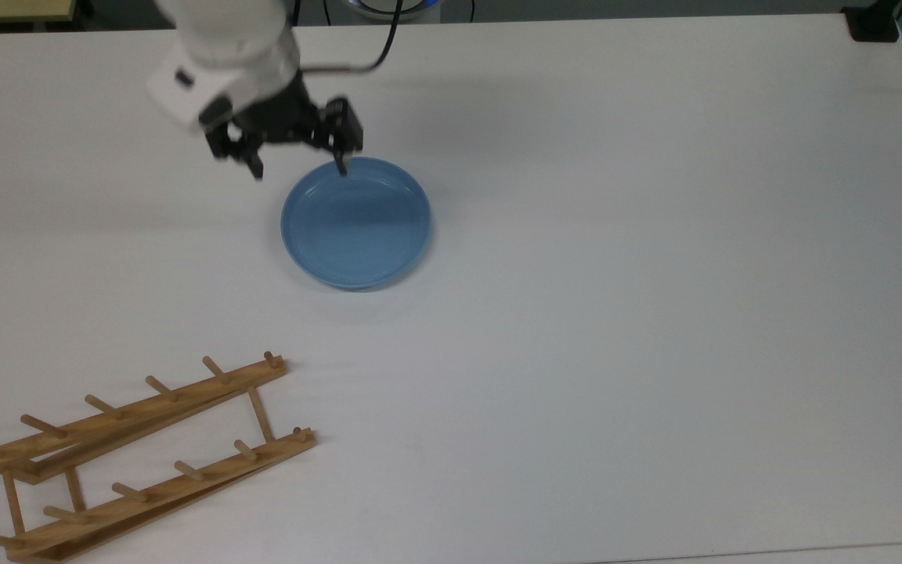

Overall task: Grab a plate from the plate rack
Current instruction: 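Open the gripper to release the plate and raise it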

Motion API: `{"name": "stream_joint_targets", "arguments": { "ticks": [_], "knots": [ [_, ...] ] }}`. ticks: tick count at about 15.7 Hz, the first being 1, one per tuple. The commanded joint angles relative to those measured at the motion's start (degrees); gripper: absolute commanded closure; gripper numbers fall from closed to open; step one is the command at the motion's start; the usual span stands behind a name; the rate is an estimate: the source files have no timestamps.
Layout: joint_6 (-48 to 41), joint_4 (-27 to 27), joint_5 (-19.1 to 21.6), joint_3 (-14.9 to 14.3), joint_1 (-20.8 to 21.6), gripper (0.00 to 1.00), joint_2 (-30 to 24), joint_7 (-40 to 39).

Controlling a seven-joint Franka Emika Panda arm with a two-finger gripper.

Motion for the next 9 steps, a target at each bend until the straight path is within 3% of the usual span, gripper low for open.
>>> {"name": "stream_joint_targets", "arguments": {
  "ticks": [1, 4, 9],
  "knots": [
    [-5.01, -2.59, -8.99, 5.04, 0.11, 0.0, -6.56, 10.67],
    [-8.19, -2.5, -8.74, 5.58, -0.42, 0.0, -9.2, 11.39],
    [-7.93, -2.33, -8.74, 5.58, -0.51, 0.0, -8.33, 13.42]
  ]
}}
